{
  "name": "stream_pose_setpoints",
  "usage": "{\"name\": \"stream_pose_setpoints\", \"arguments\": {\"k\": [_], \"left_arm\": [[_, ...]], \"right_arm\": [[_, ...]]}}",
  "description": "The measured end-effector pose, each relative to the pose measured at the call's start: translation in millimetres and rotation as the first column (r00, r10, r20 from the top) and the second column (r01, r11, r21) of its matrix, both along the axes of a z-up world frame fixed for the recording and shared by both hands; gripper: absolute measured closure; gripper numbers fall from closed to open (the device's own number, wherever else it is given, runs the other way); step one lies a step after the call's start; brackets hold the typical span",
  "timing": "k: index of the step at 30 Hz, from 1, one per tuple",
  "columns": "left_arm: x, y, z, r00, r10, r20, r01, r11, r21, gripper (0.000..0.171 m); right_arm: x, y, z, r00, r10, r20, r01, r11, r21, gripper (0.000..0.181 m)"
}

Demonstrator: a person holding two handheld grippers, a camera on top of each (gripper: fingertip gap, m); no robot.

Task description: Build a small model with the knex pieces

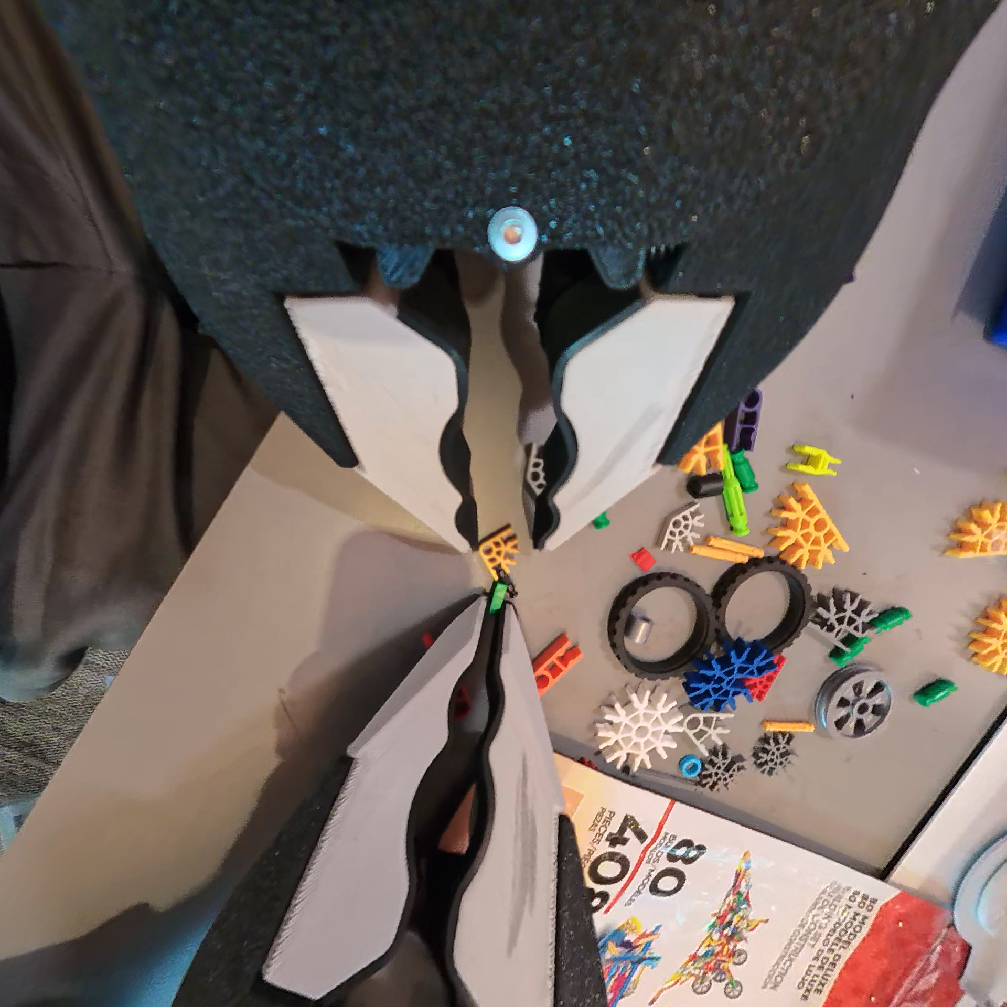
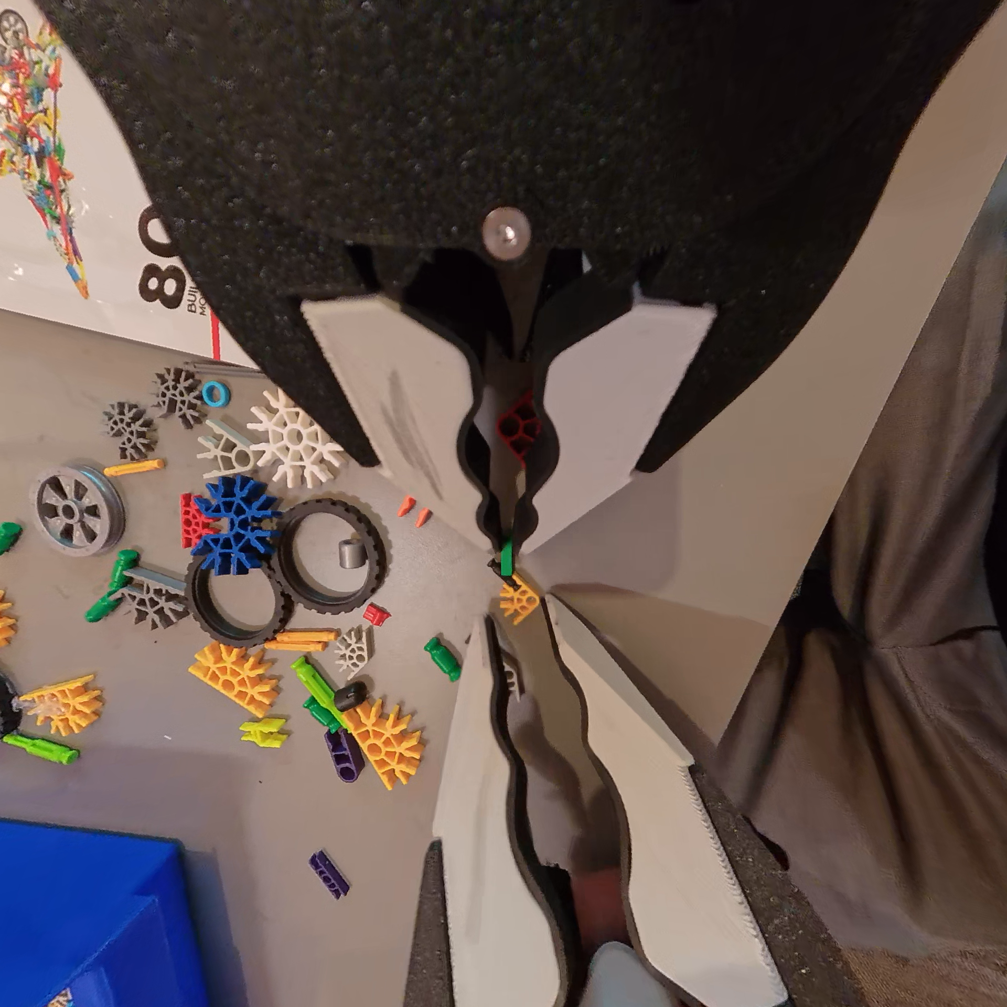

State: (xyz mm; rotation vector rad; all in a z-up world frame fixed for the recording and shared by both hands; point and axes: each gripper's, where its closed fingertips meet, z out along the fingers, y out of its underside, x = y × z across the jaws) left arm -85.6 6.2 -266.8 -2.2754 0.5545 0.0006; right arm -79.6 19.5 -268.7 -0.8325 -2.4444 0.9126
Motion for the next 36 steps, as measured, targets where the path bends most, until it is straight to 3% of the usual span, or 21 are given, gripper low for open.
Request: {"name": "stream_pose_setpoints", "arguments": {"k": [5, 24, 32, 36], "left_arm": [[3.8, 1.2, -0.5, 0.998, 0.044, -0.037, -0.043, 0.999, 0.012, 0.160], [10.6, 3.6, -0.8, 0.997, 0.005, -0.072, -0.003, 0.999, 0.037, 0.164], [11.0, 3.6, -1.0, 0.999, -0.003, -0.050, 0.004, 1.000, 0.028, 0.164], [11.9, 4.7, -1.2, 0.998, -0.008, -0.056, 0.010, 1.000, 0.030, 0.164]], "right_arm": [[-0.5, 0.1, 0.0, 1.000, -0.028, 0.005, 0.028, 1.000, 0.014, 0.180], [-2.5, -0.9, 0.1, 0.990, -0.129, 0.057, 0.130, 0.991, -0.024, 0.180], [-1.4, -0.4, -0.2, 0.994, -0.094, 0.050, 0.095, 0.995, -0.013, 0.179], [0.8, 0.6, 0.9, 0.997, -0.055, 0.056, 0.055, 0.998, -0.010, 0.164]]}}
